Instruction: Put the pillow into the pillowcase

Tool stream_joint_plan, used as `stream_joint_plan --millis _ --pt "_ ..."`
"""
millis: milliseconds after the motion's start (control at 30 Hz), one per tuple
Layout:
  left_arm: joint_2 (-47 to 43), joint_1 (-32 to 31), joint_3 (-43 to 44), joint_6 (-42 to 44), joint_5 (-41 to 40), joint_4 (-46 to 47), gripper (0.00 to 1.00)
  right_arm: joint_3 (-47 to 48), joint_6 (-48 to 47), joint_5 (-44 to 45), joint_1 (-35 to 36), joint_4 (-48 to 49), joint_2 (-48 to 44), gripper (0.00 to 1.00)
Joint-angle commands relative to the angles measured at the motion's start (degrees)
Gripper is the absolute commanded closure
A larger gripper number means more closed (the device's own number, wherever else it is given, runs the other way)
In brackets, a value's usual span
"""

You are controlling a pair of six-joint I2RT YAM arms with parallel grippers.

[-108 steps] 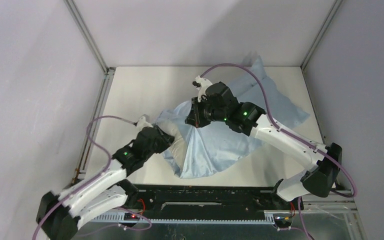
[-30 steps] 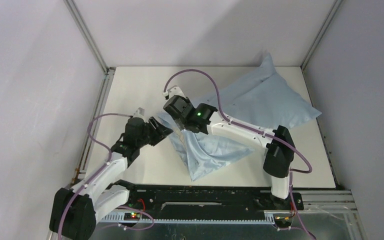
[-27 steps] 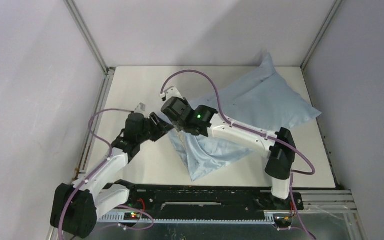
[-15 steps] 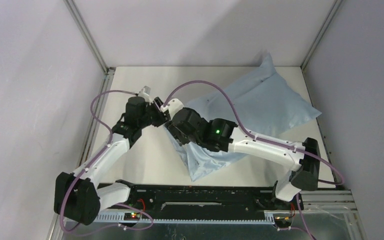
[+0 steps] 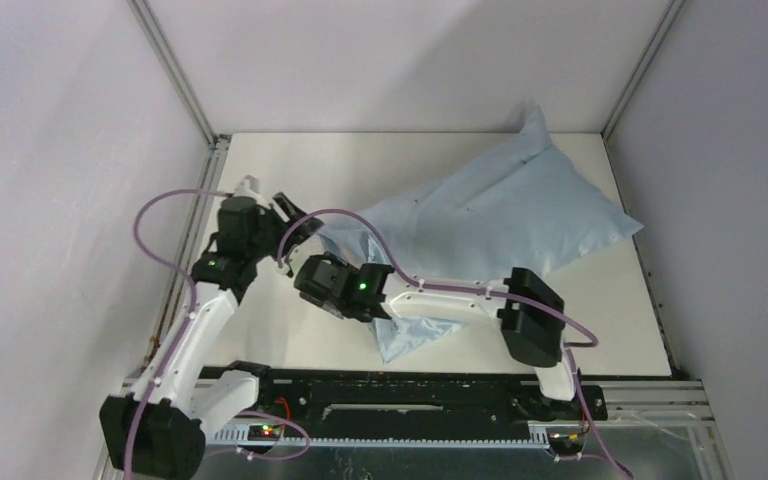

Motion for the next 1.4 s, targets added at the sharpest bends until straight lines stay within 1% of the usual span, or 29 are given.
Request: stream_joint_plan --millis 0,133,200,333,400,467,533,633,800,933,1033,1100,1133,1167,1200,1233,1267,1300,1367 --pt "-5.9 6.1 1.3 0.5 -5.9 -3.2 0.26 8.0 -2.4 10.1 -0.2 -2.2 5.6 0.41" --pt "-6.7 9.4 1.3 0.8 -5.0 -3.9 0.25 13.6 -2.5 20.2 -0.2 -5.6 11.4 0.35" --pt "-7.0 10.2 1.1 0.7 -4.9 -4.3 0.25 15.1 -4.5 23.5 -0.3 -6.3 13.5 0.31" --pt "-9.3 11.1 -0.1 -0.3 -6.8 -4.6 0.22 15.8 -5.0 25.7 -1.2 -7.2 15.9 0.26" --pt "-10.4 13.5 -0.7 -0.9 -7.9 -5.0 0.2 14.8 -4.6 26.2 -1.8 -6.9 15.8 0.26" --pt "-11.2 15.2 -1.1 -1.7 -8.7 -5.1 0.19 12.8 -4.7 26.5 -2.0 -5.2 14.8 0.25" --pt "-10.9 16.8 -1.6 -2.5 -7.7 -4.1 0.18 10.8 -6.3 27.4 -2.2 -2.0 14.4 0.23" --pt "-9.5 18.5 -1.6 -3.6 -5.7 -3.2 0.17 10.6 -8.4 31.8 -2.1 -0.5 16.3 0.19" --pt "-8.9 20.0 -1.4 -4.7 -5.5 -2.6 0.16 10.3 -14.8 41.1 -2.1 4.2 20.7 0.13" --pt "-10.0 20.7 -1.7 -5.4 -6.3 -2.2 0.16 8.3 -18.2 45.0 -3.0 10.1 21.3 0.13" --pt "-10.5 20.7 -1.7 -5.5 -6.1 -2.0 0.16 7.5 -21.5 47.6 -4.1 13.7 22.6 0.19" --pt "-10.6 20.9 -1.7 -5.5 -5.7 -1.9 0.16 7.4 -22.3 47.8 -4.8 14.8 23.3 0.27" --pt "-10.6 20.8 -1.8 -5.4 -5.4 -1.9 0.16 7.4 -22.3 47.7 -5.0 15.0 23.3 0.33" --pt "-10.7 20.8 -1.9 -5.3 -5.2 -1.8 0.16 7.5 -22.3 47.7 -5.3 15.2 23.2 0.46" --pt "-10.9 20.8 -2.1 -5.3 -4.8 -1.7 0.17 7.5 -22.1 47.7 -5.6 15.4 22.8 0.63" --pt "-11.1 20.9 -2.5 -5.2 -4.4 -1.7 0.17 7.5 -21.6 47.4 -5.9 15.3 22.2 0.82" --pt "-11.3 20.9 -3.0 -5.2 -3.7 -1.3 0.18 7.7 -20.7 46.5 -6.1 14.7 21.3 0.95" --pt "-11.6 20.8 -3.8 -5.2 -2.9 -0.9 0.19 8.3 -18.8 45.4 -6.2 12.8 20.0 1.0" --pt "-12.1 20.7 -6.0 -5.4 -0.5 0.2 0.2 10.0 -13.5 40.9 -6.2 7.9 16.6 1.0"
